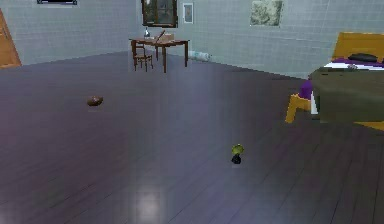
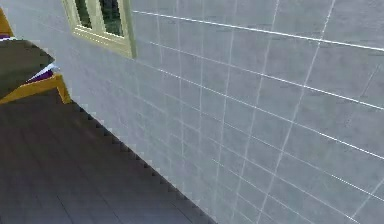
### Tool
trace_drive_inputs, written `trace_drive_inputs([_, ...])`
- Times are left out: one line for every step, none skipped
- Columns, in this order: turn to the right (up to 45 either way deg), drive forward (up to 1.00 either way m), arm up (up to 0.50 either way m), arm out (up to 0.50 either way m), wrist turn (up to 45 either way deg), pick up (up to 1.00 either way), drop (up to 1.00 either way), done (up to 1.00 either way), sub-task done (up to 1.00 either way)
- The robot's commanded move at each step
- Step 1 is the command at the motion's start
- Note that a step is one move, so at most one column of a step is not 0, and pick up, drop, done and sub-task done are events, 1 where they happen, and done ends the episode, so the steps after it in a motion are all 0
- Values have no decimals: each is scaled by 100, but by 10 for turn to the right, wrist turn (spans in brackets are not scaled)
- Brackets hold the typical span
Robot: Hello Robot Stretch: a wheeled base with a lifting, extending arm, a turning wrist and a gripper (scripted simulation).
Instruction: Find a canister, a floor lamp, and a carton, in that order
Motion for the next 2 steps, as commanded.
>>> trace_drive_inputs([0,100,0,0,0,0,0,0,0])
trace_drive_inputs([-30,0,0,0,0,0,0,0,0])
